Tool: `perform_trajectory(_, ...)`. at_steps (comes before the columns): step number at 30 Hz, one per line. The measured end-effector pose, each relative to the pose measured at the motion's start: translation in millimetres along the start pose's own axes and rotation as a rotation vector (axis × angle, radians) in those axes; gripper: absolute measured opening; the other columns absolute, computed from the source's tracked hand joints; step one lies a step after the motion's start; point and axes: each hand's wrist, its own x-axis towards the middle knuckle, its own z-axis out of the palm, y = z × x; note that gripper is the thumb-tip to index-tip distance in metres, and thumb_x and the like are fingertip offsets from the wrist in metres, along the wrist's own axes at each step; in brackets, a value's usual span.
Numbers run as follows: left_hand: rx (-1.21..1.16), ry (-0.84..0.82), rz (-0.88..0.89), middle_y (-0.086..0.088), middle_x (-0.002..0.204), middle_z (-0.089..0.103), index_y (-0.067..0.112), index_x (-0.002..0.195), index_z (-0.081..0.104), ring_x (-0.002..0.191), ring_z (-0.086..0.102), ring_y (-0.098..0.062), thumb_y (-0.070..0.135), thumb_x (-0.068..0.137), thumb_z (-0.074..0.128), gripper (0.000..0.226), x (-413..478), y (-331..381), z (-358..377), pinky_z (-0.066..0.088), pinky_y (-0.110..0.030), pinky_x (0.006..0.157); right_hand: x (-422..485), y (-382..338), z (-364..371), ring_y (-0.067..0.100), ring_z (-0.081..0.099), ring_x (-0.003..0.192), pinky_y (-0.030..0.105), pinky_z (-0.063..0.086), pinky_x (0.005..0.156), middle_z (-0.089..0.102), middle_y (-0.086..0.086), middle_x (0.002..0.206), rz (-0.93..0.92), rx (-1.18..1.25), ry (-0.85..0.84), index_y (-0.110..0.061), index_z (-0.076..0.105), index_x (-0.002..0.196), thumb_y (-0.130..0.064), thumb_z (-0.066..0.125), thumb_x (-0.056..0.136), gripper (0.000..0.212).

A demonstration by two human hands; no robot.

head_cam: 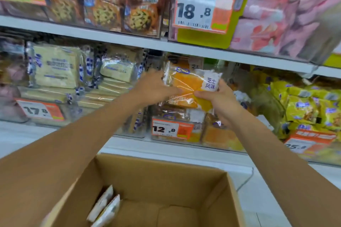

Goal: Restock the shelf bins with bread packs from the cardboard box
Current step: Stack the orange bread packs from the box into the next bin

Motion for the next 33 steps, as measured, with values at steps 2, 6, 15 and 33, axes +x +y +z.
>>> perform_trajectory(2,0.118,0.001,-0.022,-0.013,0.134,0.047,0.02,0.083,0.057,0.125,0.045,-0.03,0.068,0.074,0.068,0.05,28,0,-2,0.04,-0.035,0.098,27,3,2,0.022,0.064,0.107,0.036,0.054,0.09,0.065,0.006,0.12,-0.057,-0.027,0.014,-0.012,0.048,0.125,-0.023,0.089,0.063,0.076)
perform_trajectory(6,0.169,-0.043,-0.065,-0.012,0.139,0.052,0.014,0.109,0.063,0.13,0.046,-0.03,0.062,0.076,0.071,0.059,55,-3,3,0.041,-0.034,0.1,57,17,13,0.014,0.062,0.095,0.026,0.054,0.081,0.062,-0.002,0.104,-0.125,-0.144,-0.009,-0.015,0.045,0.118,-0.008,0.075,0.082,0.048)
perform_trajectory(15,-0.091,0.007,-0.067,-0.006,0.148,0.041,0.013,0.147,0.033,0.134,0.043,-0.027,0.049,0.064,0.087,0.106,68,-21,9,0.04,-0.041,0.108,54,20,9,0.021,0.043,0.133,0.03,0.043,0.1,0.041,0.002,0.147,-0.117,-0.196,0.041,-0.019,0.018,0.15,-0.02,0.076,0.083,0.089)
perform_trajectory(33,-0.107,0.016,0.021,-0.006,0.156,0.033,0.022,0.156,0.011,0.139,0.038,-0.026,0.022,0.076,0.084,0.109,45,-18,-5,0.037,-0.029,0.103,39,23,0,0.015,0.015,0.146,0.025,0.017,0.109,0.01,-0.004,0.161,-0.317,-0.547,-0.034,-0.04,0.009,0.152,-0.036,0.078,0.078,0.102)
